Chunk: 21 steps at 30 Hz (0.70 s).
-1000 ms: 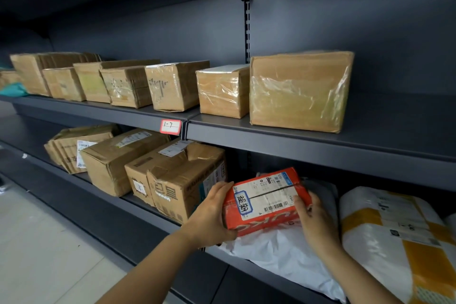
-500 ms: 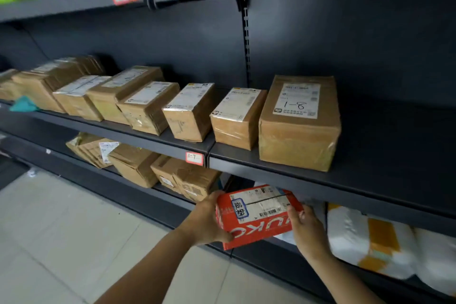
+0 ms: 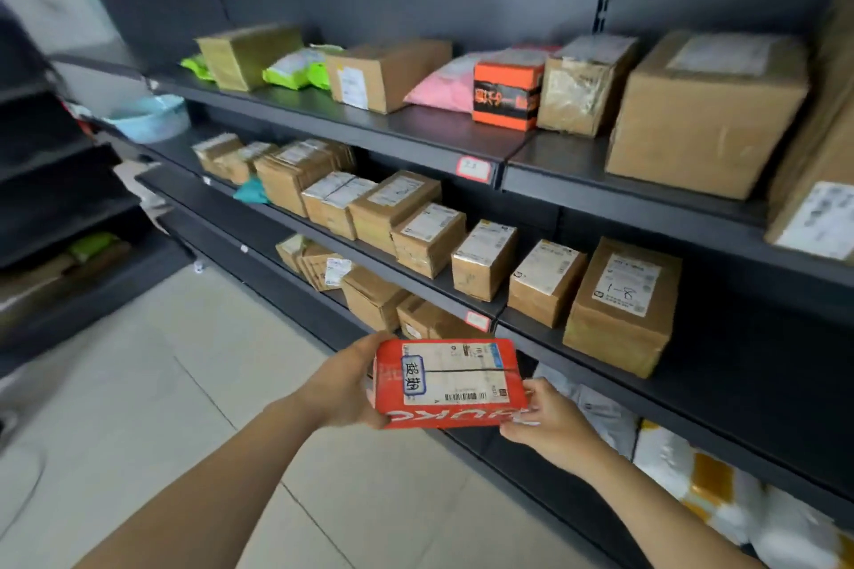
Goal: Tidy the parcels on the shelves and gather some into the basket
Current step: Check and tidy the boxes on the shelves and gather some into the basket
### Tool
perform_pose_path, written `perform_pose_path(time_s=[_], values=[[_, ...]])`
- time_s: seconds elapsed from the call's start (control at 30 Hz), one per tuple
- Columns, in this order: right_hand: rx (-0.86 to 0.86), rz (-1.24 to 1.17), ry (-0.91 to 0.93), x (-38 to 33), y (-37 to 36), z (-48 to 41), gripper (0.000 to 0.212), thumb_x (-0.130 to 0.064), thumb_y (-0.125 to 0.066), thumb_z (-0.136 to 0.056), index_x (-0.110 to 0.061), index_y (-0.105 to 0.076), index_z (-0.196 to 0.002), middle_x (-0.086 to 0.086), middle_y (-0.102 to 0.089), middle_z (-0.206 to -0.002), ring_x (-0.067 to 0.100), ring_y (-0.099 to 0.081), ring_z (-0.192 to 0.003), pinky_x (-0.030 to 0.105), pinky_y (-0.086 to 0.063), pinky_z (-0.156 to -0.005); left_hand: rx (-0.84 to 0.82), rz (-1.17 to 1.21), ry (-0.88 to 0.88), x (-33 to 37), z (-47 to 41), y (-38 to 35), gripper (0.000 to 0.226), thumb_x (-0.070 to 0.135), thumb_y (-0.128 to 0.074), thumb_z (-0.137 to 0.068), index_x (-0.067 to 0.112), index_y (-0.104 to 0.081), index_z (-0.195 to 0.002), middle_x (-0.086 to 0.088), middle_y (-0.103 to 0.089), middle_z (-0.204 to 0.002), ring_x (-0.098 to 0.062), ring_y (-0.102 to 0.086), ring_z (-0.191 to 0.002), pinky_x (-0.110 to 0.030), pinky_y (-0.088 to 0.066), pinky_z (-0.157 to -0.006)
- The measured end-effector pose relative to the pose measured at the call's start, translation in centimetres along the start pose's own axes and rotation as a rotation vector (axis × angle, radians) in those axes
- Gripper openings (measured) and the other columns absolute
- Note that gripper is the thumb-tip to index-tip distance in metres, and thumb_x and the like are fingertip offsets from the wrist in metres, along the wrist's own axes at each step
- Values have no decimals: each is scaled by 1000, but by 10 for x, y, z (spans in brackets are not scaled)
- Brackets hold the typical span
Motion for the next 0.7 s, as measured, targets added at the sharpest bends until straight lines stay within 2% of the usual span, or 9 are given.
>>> perform_pose_path(time_s=[0.13, 0.27, 0.33, 0.4, 0.47, 0.53, 0.63, 0.7], values=[[96, -29, 46, -59, 19, 7, 48, -33, -72, -81, -32, -43, -119, -13, -60, -110, 8, -59, -105, 27, -48, -87, 132, 9, -94, 17, 10, 55, 94, 44, -84, -59, 40, -22, -130, 16, -49, -119, -5, -53, -103, -25, -46, -95], [289, -81, 90, -98, 44, 11, 35, -30, -63, -89, -31, -44, -119, -17, -57, -103, 6, -55, -98, 24, -41, -85, 241, 35, -239, 32, -10, 85, 92, 46, -83, -58, 36, -25, -129, 16, -46, -118, -2, -47, -105, -24, -39, -97], [411, -83, 87, -107, 56, 13, 35, -30, -58, -92, -29, -45, -125, -12, -58, -112, 7, -54, -101, 26, -42, -88, 265, 42, -321, 37, -25, 92, 96, 49, -82, -57, 30, -27, -133, 11, -50, -121, -5, -49, -109, -24, -39, -98], [556, -143, 43, -108, 67, 18, 40, -33, -50, -96, -25, -42, -134, -6, -54, -123, 11, -50, -108, 33, -43, -97, 270, 78, -427, 46, -37, 102, 98, 47, -84, -56, 25, -30, -135, 13, -49, -121, -2, -45, -110, -18, -35, -95], [687, -293, -34, -103, 71, 31, 42, -41, -44, -98, -29, -40, -137, -4, -53, -126, 16, -49, -113, 39, -41, -101, 262, 115, -542, 58, -41, 114, 97, 45, -86, -56, 24, -32, -134, 18, -43, -117, 5, -39, -107, -12, -31, -92], [782, -566, -132, -96, 59, 47, 45, -49, -43, -96, -32, -38, -137, 0, -54, -130, 22, -52, -115, 44, -42, -99, 262, 156, -658, 69, -38, 122, 94, 44, -85, -55, 25, -34, -132, 19, -43, -116, 5, -40, -105, -15, -34, -92], [780, -905, -191, -90, 21, 66, 59, -62, -47, -85, -23, -51, -128, 11, -58, -123, 30, -55, -109, 46, -45, -92, 222, 252, -754, 83, -28, 117, 89, 47, -81, -53, 30, -35, -127, 18, -45, -116, -1, -44, -107, -26, -41, -97], [772, -1016, -166, -97, -3, 80, 62, -64, -51, -77, -18, -57, -119, 14, -62, -117, 30, -57, -109, 48, -43, -96, 139, 325, -792, 97, -16, 101, 87, 50, -80, -52, 38, -33, -125, 20, -44, -117, 1, -42, -111, -26, -41, -97]])
Point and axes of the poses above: each hand's wrist, its own z-axis away from the middle knuckle, its own y-axis out of the back of the hand, x = y × z, the point moved 10 cm from there along -z, towards the middle knuckle
